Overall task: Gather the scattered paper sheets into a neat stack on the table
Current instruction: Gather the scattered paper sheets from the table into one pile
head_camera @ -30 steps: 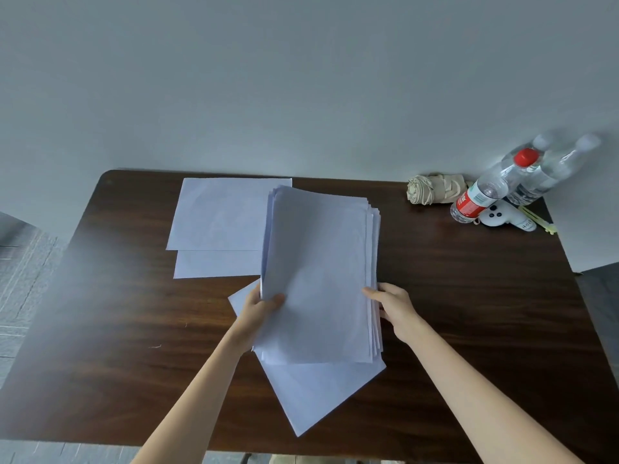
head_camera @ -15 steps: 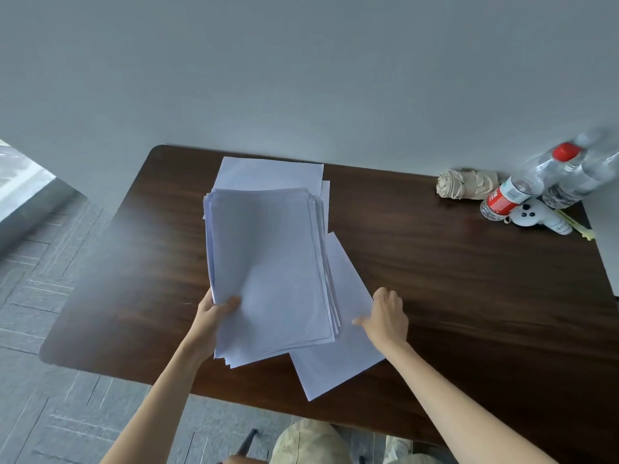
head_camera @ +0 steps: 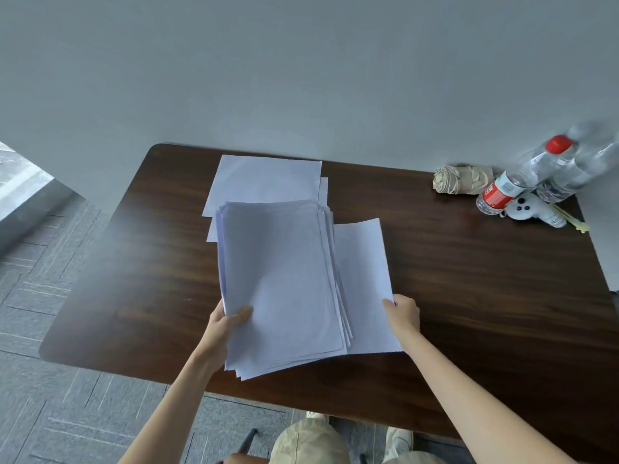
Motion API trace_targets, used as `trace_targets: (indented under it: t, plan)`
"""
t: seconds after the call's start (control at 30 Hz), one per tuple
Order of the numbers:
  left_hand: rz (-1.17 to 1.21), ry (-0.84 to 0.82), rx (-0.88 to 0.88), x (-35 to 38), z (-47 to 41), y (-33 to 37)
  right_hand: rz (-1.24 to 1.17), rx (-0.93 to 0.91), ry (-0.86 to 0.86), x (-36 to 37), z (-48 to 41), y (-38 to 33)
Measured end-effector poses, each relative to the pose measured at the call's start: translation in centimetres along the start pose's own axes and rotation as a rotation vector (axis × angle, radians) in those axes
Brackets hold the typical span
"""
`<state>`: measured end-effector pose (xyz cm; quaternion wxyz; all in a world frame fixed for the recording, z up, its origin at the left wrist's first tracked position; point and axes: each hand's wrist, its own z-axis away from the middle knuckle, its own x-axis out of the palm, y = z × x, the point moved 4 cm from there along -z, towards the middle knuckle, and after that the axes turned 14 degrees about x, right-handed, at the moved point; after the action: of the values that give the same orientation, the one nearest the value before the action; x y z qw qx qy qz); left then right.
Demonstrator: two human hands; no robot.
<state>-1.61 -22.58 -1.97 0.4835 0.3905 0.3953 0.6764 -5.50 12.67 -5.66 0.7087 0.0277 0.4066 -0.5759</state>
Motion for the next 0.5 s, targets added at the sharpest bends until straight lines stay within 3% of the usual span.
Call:
trace_targets:
  t: [0.17, 0.5]
  plan:
    - [0.02, -0.097, -0.036, 4.6, -0.3, -0.9, -0.1, 0.085, -0.207, -1.3, -0.3, 0.2]
    - [0.05, -0.243, -0.092, 11.0, -2.0, -2.5, -0.341, 0.178, -0.41, -2.6, -0.5, -0.2]
